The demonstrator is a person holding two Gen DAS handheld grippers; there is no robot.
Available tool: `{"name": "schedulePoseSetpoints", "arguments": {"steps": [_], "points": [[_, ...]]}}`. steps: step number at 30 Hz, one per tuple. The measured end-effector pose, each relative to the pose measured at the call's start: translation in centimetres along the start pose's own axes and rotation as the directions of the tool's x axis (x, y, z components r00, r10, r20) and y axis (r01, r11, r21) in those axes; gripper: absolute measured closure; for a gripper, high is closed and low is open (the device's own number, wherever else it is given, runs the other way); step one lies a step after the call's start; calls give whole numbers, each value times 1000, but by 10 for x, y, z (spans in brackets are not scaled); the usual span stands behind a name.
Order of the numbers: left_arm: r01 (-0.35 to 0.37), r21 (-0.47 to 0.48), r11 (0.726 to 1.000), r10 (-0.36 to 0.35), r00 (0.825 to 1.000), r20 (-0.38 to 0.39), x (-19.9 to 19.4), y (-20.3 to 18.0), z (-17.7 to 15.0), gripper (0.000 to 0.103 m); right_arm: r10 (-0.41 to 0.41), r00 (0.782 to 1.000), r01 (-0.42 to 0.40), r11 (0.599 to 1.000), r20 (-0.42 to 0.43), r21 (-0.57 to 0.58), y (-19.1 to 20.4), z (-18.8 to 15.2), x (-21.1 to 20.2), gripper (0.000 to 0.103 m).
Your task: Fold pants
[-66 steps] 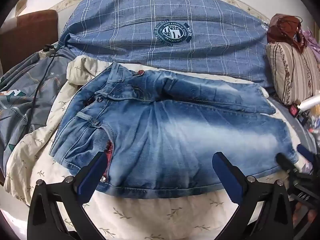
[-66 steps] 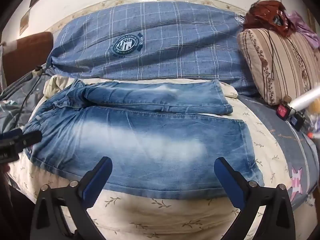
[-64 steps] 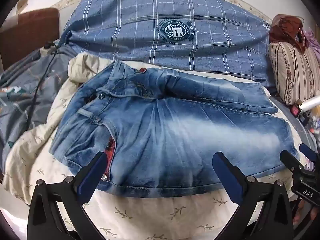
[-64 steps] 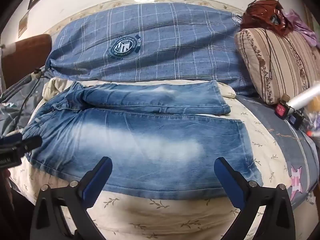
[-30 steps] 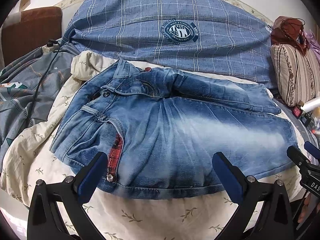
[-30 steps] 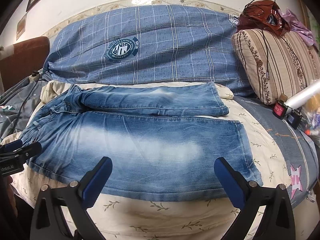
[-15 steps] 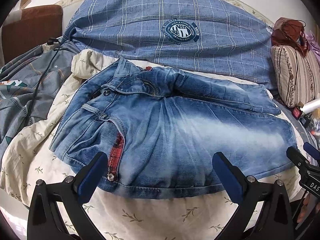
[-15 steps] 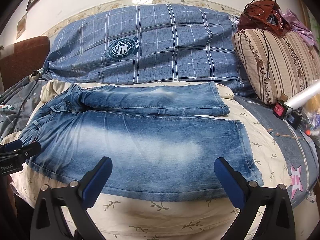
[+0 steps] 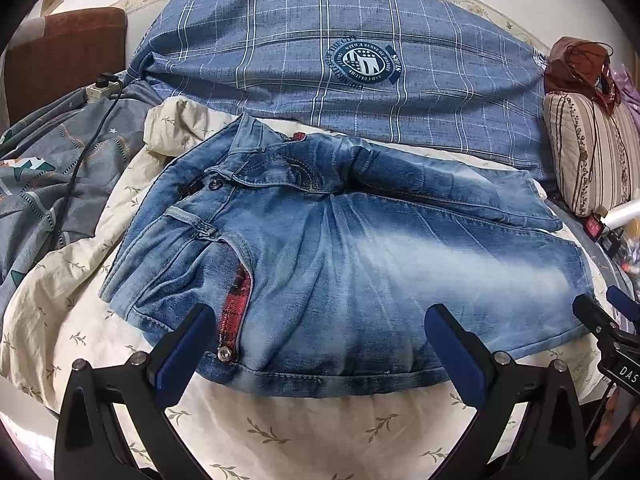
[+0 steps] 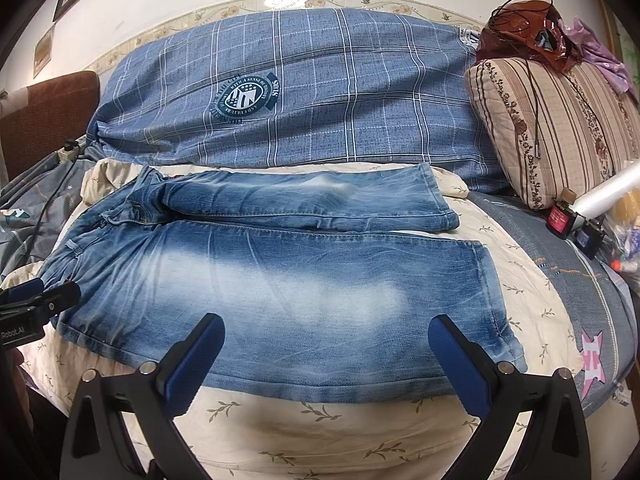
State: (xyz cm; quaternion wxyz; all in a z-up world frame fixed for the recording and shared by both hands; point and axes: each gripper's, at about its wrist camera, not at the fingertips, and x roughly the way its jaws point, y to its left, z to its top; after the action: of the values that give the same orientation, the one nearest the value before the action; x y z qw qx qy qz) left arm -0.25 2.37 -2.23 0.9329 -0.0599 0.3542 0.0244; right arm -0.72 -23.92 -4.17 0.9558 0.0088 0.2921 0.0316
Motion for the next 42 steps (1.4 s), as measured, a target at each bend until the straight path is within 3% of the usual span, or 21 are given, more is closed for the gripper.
{"name": "schedulePoseSetpoints", "arguments": {"steps": [33,38,41,42], "points": [[-6,-5,1000,6,1000,-2,0,2,-1,0,0,1000,0,1000,-6,-3,0,-1,1,0],[-36,-82,996,37,999,12,-5,26,4,0,31,999,-30,999,-34,26,-10,-2,4,0],[-77,-222,972,77,997,-11,-8,65,8,0,83,994,-73,988,-71,133,-37,-4,4,0],[-90,-257,962,86,996,-25,-7,74,8,0,120,989,-98,970,-85,221,-56,-7,4,0]]}}
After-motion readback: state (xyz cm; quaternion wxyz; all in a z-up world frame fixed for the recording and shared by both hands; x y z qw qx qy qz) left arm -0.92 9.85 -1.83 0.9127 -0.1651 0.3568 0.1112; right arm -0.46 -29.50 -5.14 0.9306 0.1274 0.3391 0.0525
